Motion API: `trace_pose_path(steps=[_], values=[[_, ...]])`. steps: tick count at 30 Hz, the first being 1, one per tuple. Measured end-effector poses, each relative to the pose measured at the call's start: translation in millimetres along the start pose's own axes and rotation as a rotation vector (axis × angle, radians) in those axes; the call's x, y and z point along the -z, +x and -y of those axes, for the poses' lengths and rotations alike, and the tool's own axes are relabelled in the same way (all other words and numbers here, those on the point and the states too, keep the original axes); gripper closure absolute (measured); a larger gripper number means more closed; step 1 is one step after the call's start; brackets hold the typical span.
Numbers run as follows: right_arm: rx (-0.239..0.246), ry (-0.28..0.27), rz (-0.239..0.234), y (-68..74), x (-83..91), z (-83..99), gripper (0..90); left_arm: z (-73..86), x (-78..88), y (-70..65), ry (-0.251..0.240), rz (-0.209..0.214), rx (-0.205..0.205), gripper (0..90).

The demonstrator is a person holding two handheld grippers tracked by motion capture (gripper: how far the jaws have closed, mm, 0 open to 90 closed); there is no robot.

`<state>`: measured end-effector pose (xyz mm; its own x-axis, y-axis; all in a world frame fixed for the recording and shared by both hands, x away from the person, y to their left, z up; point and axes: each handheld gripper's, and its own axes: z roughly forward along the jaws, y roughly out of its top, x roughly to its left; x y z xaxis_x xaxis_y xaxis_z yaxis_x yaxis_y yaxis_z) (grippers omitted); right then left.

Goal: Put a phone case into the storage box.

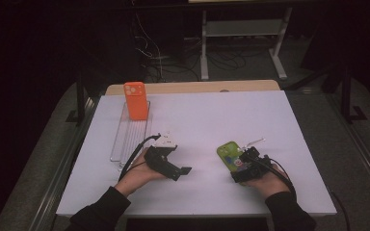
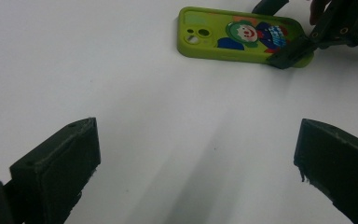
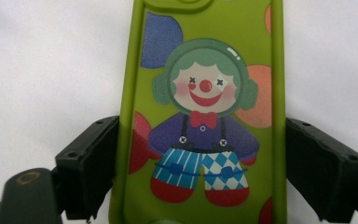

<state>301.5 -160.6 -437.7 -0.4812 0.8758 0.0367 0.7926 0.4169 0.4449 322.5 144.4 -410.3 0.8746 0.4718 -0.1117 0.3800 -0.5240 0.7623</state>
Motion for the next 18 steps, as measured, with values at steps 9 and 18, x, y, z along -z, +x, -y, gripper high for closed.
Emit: trace_pose_path(steps=[9, 18], values=[[0.01, -0.004, -0.012, -2.2, 0.7, -0.2, 15.4, 0.0, -0.1, 0.6, 0.006, 0.007, -0.003, 0.0], [0.069, -0.03, -0.071, -11.8, 6.5, -6.5, 15.4, -1.0, 0.1, 2.4, 0.002, 0.021, -0.008, 0.0]])
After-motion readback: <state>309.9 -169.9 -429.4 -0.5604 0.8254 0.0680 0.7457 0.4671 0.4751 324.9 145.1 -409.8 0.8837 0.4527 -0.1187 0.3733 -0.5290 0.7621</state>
